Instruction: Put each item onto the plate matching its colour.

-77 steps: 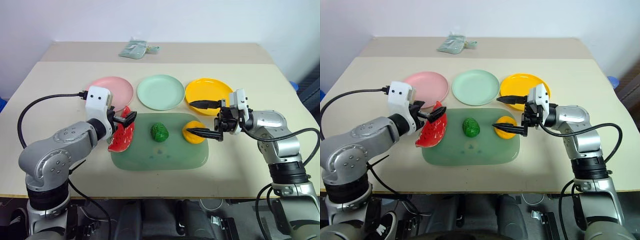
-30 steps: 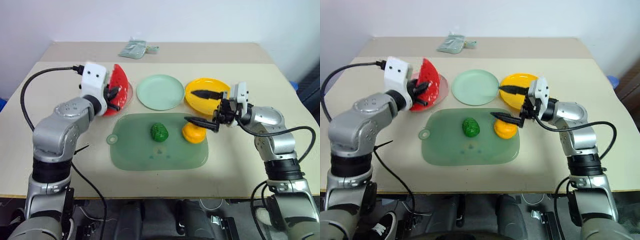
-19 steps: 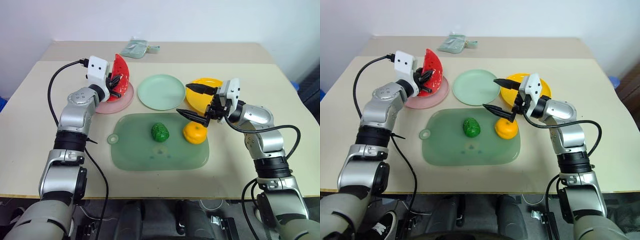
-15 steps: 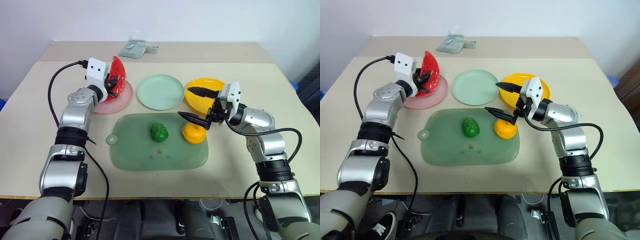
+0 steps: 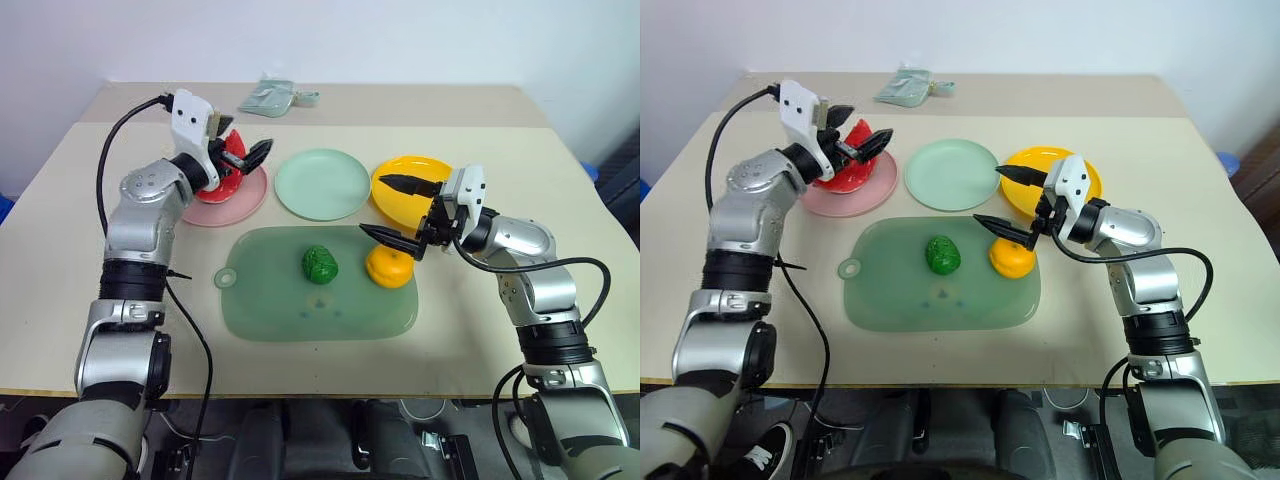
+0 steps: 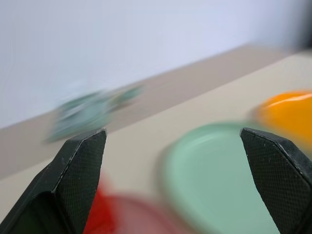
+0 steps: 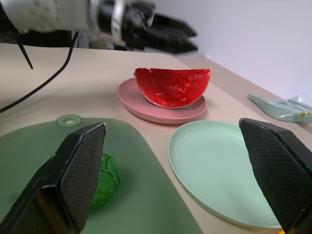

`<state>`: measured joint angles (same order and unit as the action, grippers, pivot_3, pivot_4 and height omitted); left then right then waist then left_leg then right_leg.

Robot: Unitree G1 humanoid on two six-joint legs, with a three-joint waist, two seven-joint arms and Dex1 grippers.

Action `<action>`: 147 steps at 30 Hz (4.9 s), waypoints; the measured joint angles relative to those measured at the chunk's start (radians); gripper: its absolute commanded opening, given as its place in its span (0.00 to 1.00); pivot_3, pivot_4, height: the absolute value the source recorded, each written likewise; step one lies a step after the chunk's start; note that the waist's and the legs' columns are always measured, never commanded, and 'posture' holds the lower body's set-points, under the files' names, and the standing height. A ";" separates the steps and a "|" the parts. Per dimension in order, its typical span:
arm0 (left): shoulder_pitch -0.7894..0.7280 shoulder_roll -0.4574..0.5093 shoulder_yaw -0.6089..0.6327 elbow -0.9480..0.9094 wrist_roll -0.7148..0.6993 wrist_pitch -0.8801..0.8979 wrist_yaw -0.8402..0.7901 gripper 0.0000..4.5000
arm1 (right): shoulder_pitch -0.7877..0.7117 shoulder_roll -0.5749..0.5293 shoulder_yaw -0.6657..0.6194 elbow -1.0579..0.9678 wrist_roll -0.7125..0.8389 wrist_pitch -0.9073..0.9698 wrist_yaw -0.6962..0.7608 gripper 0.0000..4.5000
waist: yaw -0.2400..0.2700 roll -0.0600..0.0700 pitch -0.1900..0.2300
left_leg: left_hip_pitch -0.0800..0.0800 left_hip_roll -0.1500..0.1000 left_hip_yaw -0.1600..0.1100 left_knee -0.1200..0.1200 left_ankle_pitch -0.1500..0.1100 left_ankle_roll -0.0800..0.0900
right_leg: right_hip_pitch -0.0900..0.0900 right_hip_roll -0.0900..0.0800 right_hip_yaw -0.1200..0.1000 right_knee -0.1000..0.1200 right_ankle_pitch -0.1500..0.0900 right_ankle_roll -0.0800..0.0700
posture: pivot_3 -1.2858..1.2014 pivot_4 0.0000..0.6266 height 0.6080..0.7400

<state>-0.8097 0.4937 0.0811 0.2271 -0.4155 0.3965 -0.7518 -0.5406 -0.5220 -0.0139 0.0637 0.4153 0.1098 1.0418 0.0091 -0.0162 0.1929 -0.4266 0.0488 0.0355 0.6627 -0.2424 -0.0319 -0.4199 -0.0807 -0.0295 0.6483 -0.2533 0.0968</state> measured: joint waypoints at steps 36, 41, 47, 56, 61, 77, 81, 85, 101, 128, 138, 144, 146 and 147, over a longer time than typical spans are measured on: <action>0.223 -0.110 -0.286 0.118 0.188 -0.384 -0.417 0.56 | 0.096 -0.152 -0.040 -0.101 0.048 0.103 0.071 1.00 | 0.004 0.001 0.000 | 0.000 0.000 0.000 0.001 0.000 0.001 | 0.001 0.000 0.000 0.000 0.000 0.000 | 0.52 0.24 1.00; 0.176 -0.172 -0.219 0.145 0.184 -0.362 -0.286 0.56 | 0.087 -0.146 -0.041 -0.101 0.050 0.104 0.063 1.00 | 0.006 0.000 0.000 | 0.000 0.000 -0.001 0.001 0.000 0.001 | 0.001 0.000 0.000 0.000 0.000 0.000 | 0.52 0.24 1.00; -0.159 -0.276 -0.115 0.429 0.243 -0.390 0.083 0.56 | -0.022 -0.049 -0.036 -0.027 0.019 0.092 -0.034 1.00 | 0.004 0.000 0.000 | 0.000 -0.001 -0.001 0.001 -0.001 0.001 | 0.001 0.000 0.000 -0.001 0.000 0.000 | 0.52 0.24 1.00; -0.324 -0.333 -0.105 0.939 0.378 -0.565 0.308 0.56 | -0.029 -0.024 -0.010 0.024 -0.040 0.078 -0.069 1.00 | 0.003 0.000 0.000 | 0.000 -0.001 0.000 0.001 -0.001 0.002 | 0.000 0.000 0.000 -0.001 0.000 0.001 | 0.52 0.24 1.00; -0.349 -0.349 -0.098 1.015 0.400 -0.602 0.341 0.99 | -0.021 -0.025 -0.011 0.008 -0.040 0.079 -0.071 1.00 | 0.004 0.000 0.000 | -0.001 -0.001 0.000 0.001 -0.001 0.002 | 0.000 0.000 0.000 -0.001 0.000 0.001 | 0.52 0.24 1.00; -0.015 -0.091 -0.025 0.246 0.039 -0.376 -0.368 0.99 | 0.048 -0.133 0.028 -0.005 -0.039 0.152 0.076 1.00 | -0.020 0.001 0.000 | 0.000 0.000 0.001 -0.001 0.000 0.000 | -0.001 0.000 0.000 0.000 -0.001 0.001 | 0.52 0.24 1.00; 0.142 0.017 -0.014 -0.012 -0.113 -0.196 -0.498 0.99 | 0.043 -0.134 0.063 -0.002 -0.056 0.164 0.101 1.00 | -0.018 0.001 0.000 | 0.000 0.000 0.000 0.000 0.000 0.000 | 0.000 0.000 0.000 0.001 0.000 0.000 | 0.52 0.24 1.00; 0.299 0.130 -0.017 -0.168 -0.147 -0.112 -0.565 0.99 | 0.038 -0.139 0.094 0.044 -0.113 0.138 0.105 1.00 | -0.018 0.001 0.000 | 0.000 0.000 0.000 0.000 0.000 0.001 | 0.000 0.000 0.001 0.000 -0.001 0.000 | 0.52 0.24 1.00; 0.405 0.193 -0.028 -0.316 -0.152 -0.076 -0.562 1.00 | 0.040 -0.149 0.126 0.120 -0.174 0.134 0.129 0.74 | 0.000 0.001 0.000 | 0.000 0.000 0.000 0.001 0.000 0.001 | 0.000 0.000 0.001 0.000 -0.001 0.000 | 0.52 0.24 1.00; 0.326 0.092 -0.010 -0.250 -0.094 -0.058 -0.269 1.00 | -0.365 0.085 -0.003 0.786 -0.340 -0.039 -0.431 0.99 | -0.022 0.002 0.000 | 0.000 0.000 0.001 -0.001 0.000 0.001 | -0.001 0.000 0.001 0.000 0.000 0.000 | 0.52 0.24 1.00; 0.316 0.099 -0.005 -0.269 -0.135 -0.043 -0.323 1.00 | -0.332 0.106 -0.128 0.552 -0.149 -0.116 -0.303 0.99 | -0.022 0.002 0.000 | 0.000 0.001 0.001 -0.002 0.000 0.001 | -0.002 0.000 0.001 0.000 0.000 0.000 | 0.52 0.24 1.00; 0.322 0.176 0.060 -0.218 -0.148 -0.097 -0.414 1.00 | 0.019 -0.021 -0.030 0.052 0.055 0.025 0.079 0.99 | -0.010 0.002 0.001 | 0.000 0.000 0.001 -0.001 -0.001 0.001 | 0.000 -0.001 0.001 -0.001 -0.001 0.000 | 0.52 0.24 1.00; 0.338 0.201 0.077 -0.192 -0.157 -0.098 -0.450 1.00 | 0.092 -0.089 -0.024 -0.048 0.118 0.115 0.153 0.99 | -0.010 0.002 0.001 | 0.000 0.000 0.001 0.000 -0.001 0.001 | 0.000 -0.001 0.001 0.000 0.000 0.000 | 0.52 0.24 1.00; 0.356 0.218 0.081 -0.189 -0.161 -0.102 -0.476 1.00 | 0.119 -0.124 -0.025 -0.104 0.142 0.143 0.186 0.99 | -0.012 0.002 0.001 | 0.001 0.001 0.001 0.000 -0.001 0.001 | 0.000 0.000 0.001 0.000 0.000 0.000 | 0.52 0.24 1.00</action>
<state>-0.4532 0.7114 0.1622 0.0383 -0.5764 0.2943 -1.2276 -0.4215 -0.6455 -0.0389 -0.0404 0.5574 0.2531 1.2273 -0.0027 -0.0143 0.1935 -0.4259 0.0494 0.0365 0.6623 -0.2430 -0.0308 -0.4202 -0.0812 -0.0288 0.6481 -0.2538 0.0969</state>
